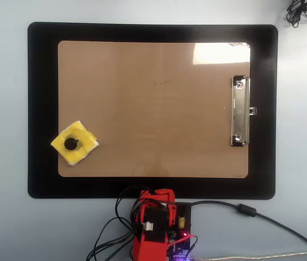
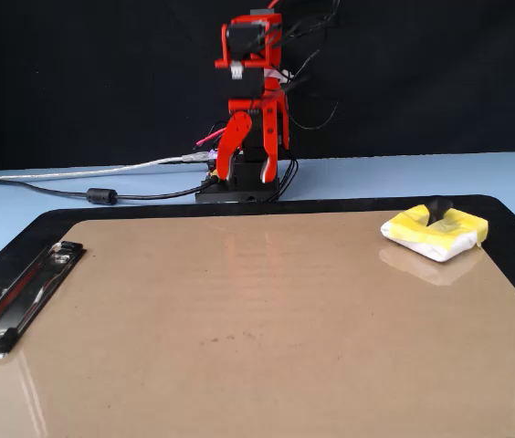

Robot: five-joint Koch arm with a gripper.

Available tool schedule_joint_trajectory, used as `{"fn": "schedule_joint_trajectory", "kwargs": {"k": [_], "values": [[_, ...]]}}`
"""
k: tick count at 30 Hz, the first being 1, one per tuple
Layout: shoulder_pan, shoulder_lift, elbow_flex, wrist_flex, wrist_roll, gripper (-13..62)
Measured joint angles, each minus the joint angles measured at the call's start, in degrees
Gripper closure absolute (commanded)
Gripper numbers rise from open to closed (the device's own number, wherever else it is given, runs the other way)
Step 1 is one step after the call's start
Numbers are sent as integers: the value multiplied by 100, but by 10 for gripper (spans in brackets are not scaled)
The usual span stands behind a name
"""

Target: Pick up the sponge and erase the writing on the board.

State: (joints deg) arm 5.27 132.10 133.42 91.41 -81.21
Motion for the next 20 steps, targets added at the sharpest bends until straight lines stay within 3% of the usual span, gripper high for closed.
{"fn": "schedule_joint_trajectory", "kwargs": {"k": [20], "values": [[88, 0, 738, -264, 35, 149]]}}
